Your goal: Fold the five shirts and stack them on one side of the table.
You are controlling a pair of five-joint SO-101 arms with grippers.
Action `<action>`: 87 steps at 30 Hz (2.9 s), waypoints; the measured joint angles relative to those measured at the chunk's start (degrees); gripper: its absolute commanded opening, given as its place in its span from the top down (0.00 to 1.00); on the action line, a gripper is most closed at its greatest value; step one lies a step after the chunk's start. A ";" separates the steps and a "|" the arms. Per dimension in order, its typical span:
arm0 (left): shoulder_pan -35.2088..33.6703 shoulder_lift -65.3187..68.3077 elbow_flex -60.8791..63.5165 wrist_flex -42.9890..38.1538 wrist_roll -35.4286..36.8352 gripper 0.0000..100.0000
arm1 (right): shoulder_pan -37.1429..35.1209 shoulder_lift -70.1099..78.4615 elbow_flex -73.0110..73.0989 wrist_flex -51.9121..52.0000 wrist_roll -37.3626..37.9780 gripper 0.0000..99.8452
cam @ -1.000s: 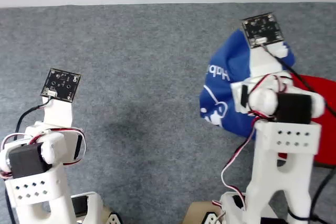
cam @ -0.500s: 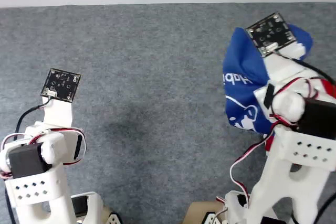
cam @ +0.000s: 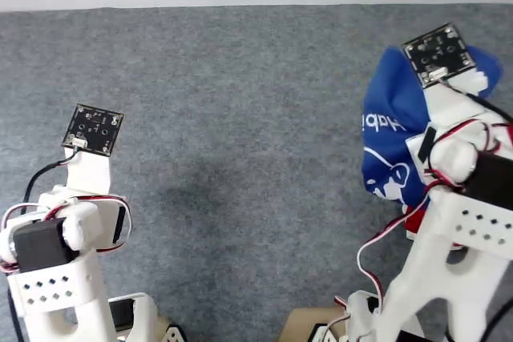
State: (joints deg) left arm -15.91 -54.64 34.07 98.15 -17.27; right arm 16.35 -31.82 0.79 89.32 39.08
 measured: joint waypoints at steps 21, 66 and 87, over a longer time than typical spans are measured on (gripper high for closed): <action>0.00 0.00 0.18 0.00 0.00 0.99 | 14.95 20.92 -5.10 -0.53 12.57 0.99; 0.00 0.00 4.13 0.00 0.00 0.99 | 16.88 22.07 -8.44 -1.32 16.00 0.96; 0.00 0.00 4.13 0.00 0.00 0.99 | 10.64 20.40 17.32 -0.53 13.01 0.99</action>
State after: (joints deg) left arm -15.91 -54.64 38.20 98.15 -17.27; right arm 26.99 -11.43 18.11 88.79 52.09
